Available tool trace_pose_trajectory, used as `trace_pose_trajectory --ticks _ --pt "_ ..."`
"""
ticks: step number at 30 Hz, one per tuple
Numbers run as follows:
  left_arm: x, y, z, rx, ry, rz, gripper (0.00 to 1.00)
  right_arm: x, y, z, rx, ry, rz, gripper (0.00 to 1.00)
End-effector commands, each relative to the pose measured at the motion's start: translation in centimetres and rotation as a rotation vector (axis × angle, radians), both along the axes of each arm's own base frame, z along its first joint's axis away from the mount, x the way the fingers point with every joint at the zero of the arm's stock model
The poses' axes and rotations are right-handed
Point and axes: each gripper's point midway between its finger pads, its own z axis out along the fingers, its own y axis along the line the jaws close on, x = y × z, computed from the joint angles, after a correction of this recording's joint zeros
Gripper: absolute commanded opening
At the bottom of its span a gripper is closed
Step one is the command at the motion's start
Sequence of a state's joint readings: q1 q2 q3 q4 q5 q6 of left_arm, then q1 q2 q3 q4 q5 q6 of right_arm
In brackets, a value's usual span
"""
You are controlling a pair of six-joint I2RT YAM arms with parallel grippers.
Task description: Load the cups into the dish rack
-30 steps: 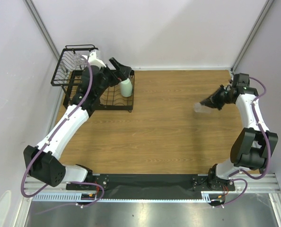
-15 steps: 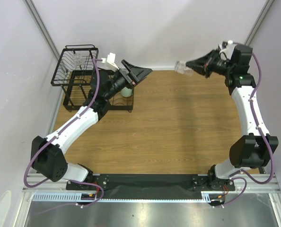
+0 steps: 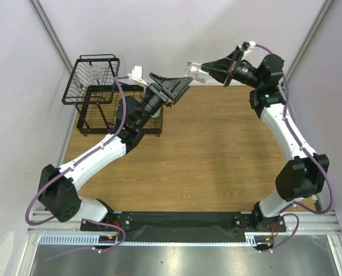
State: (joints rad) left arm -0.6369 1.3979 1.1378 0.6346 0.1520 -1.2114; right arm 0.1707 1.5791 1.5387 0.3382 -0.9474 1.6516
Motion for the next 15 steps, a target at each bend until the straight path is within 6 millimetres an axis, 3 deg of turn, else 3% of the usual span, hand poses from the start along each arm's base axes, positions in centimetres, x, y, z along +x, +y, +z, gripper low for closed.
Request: trace_pose_trajectory --ticks 1,7,15 --pt "-1.2 1.3 3.4 -0.078 -0.107 0.049 1.00 -2.1 1.1 2.9 0.071 -0.084 0.053 0.00" --pt "-1.7 1.4 4.2 -0.079 -0.173 0.069 1.00 -3.5 3.0 1.6 0.088 -0.032 0.131 0.00" --pt "-1.4 2.3 4.3 -0.082 -0.180 0.135 0.98 -4.5 3.6 1.4 0.088 -0.028 0.164 0.00"
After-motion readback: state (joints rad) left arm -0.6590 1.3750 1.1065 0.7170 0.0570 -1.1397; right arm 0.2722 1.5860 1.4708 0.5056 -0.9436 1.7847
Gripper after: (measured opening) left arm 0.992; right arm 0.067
